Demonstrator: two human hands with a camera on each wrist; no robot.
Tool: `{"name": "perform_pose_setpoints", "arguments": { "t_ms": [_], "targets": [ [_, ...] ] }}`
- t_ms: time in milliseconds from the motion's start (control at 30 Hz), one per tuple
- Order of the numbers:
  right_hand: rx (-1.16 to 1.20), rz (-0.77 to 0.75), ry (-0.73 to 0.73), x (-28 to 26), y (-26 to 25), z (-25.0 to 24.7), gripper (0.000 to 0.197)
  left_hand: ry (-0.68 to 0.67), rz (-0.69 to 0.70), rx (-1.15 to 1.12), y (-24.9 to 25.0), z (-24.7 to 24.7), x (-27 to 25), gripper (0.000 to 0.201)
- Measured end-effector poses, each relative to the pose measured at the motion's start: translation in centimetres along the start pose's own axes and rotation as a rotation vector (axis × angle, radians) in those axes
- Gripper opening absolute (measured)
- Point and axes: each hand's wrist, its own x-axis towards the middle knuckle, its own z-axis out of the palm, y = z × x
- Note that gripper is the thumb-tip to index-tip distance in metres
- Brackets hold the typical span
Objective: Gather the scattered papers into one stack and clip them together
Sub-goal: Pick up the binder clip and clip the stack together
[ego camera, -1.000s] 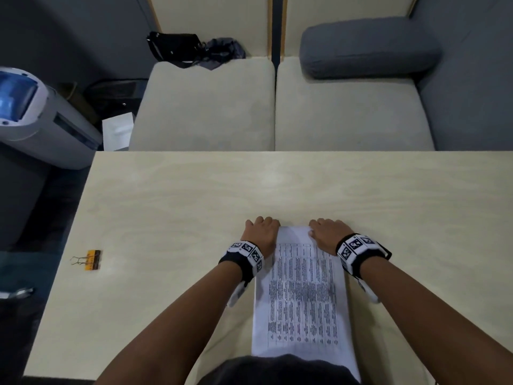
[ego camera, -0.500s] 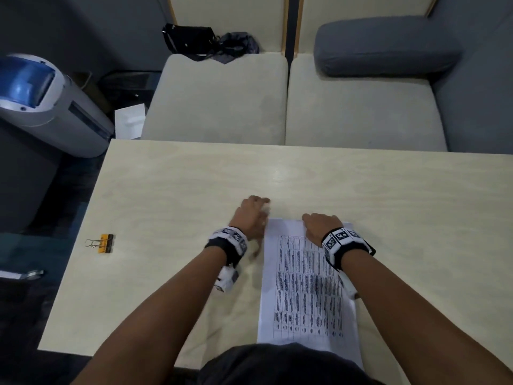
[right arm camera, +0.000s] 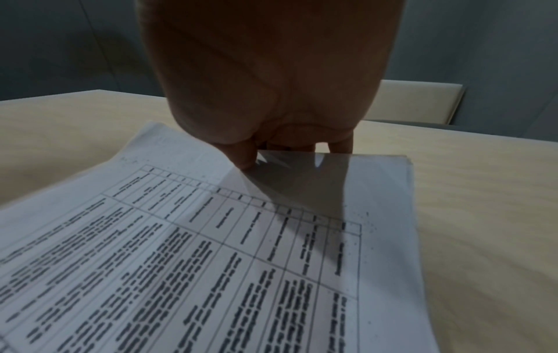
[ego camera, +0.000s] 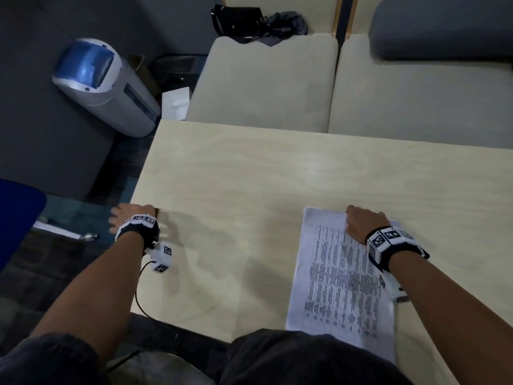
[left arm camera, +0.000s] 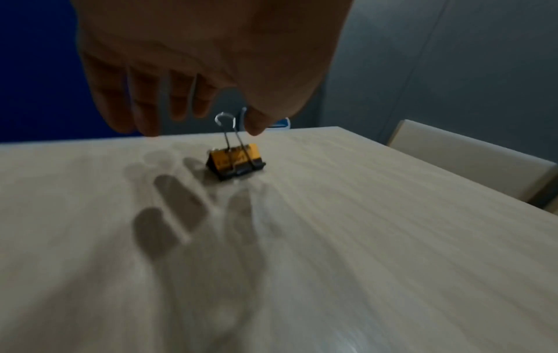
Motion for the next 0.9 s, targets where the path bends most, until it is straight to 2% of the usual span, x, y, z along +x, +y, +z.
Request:
{"name": "perform_pose_setpoints", "arguments": {
  "t_ms": [33,133,233,300,367,467,567,667,733,800,833,900],
  "targets": [
    [0.003,0.000,0.004,-0.1,0.0,0.0,0.011,-0.064,-0.013,0.017,-0.6,0.6,0.1,0.062],
    [0.003,-0.002,0.016,-0.5,0.0,0.1,0.014,-0.148,0.105,0.012,-1.0,3.0,-0.8,0.046],
    [0.011,0.000,0.029,-0.8,-0.1,0.2,0.015,-0.072,0.135,-0.194,0.7,3.9,-2.5,0.043],
    [0.005,0.000,0.030,-0.8,-0.1,0.3,0.016,0.022,0.029,-0.337,2.6,4.3,-3.7,0.053],
    [0.005,-0.001,0.022,-0.9,-0.1,0.3,0.016,0.048,-0.057,-0.433,4.3,3.8,-5.0,0.064],
    [0.013,-0.001,0.019,-1.0,-0.1,0.2,0.016,-0.099,0.153,-0.251,6.6,4.1,-5.5,0.048],
    [0.015,0.000,0.019,-1.1,-0.1,0.2,0.017,-0.112,0.403,-0.002,9.2,4.6,-6.6,0.038],
    [0.017,0.003,0.011,-1.2,-0.1,0.0,0.018,-0.147,0.563,0.066,12.4,5.1,-9.5,0.031],
    [0.015,-0.003,0.012,-1.3,-0.1,-0.1,0.018,-0.155,0.672,0.057,14.3,5.9,-11.6,0.027],
    [0.031,-0.014,0.010,-1.4,0.0,-0.1,0.016,-0.182,0.707,-0.047,16.4,5.5,-15.3,0.033],
    [0.043,-0.022,0.013,-1.4,0.0,-0.1,0.015,-0.227,0.726,-0.168,17.4,5.8,-17.0,0.035],
    [0.091,-0.032,0.025,-1.4,0.3,-0.1,0.017,-0.413,0.747,-0.475,19.3,5.8,-20.8,0.035]
  ]
}}
